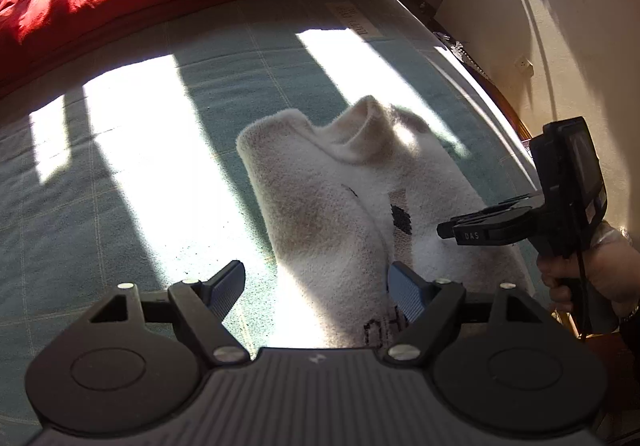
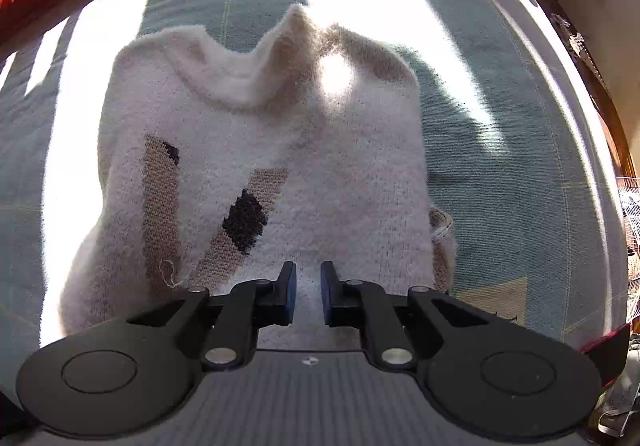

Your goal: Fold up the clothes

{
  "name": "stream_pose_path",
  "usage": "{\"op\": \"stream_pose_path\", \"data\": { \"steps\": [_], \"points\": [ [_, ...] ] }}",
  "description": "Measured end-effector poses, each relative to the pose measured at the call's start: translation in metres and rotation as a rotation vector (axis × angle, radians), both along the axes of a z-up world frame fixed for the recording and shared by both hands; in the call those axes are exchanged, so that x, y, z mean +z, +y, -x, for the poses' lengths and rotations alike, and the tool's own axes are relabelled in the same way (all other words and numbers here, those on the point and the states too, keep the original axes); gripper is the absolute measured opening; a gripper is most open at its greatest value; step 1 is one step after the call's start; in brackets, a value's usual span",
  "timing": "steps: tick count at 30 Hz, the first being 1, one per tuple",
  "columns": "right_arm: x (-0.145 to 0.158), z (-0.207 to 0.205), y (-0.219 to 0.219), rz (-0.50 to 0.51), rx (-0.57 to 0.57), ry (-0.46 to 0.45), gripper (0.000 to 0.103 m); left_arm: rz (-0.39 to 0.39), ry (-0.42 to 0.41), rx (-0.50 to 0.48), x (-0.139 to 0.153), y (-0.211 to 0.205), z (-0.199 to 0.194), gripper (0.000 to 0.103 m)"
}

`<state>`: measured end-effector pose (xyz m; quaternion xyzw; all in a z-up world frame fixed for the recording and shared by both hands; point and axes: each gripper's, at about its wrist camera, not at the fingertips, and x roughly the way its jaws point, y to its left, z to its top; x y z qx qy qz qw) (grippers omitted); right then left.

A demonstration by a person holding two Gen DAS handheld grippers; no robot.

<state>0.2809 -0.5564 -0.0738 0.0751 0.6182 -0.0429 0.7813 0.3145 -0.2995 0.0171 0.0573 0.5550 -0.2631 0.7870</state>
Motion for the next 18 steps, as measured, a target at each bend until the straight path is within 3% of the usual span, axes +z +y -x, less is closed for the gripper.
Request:
{"op": "stream_pose_path", "data": {
  "steps": [3,11,18],
  "points": [
    [0.009,0.004,0.015,0.005,0.013,-0.025,0.047,0.025,0.016,-0.003,-0.02,0.007,-0.004,0.079],
    [0.015,0.001,0.079,0.048,0.023,-0.089,0.052,0.163,0.135,-0.045,-0.085,0.062,-0.012,0.067],
    [0.016,0.003,0.094,0.092,-0.134,-0.169,0.053,0.26,0.172,-0.068,-0.121,0.095,-0.036,0.067]
  ]
}}
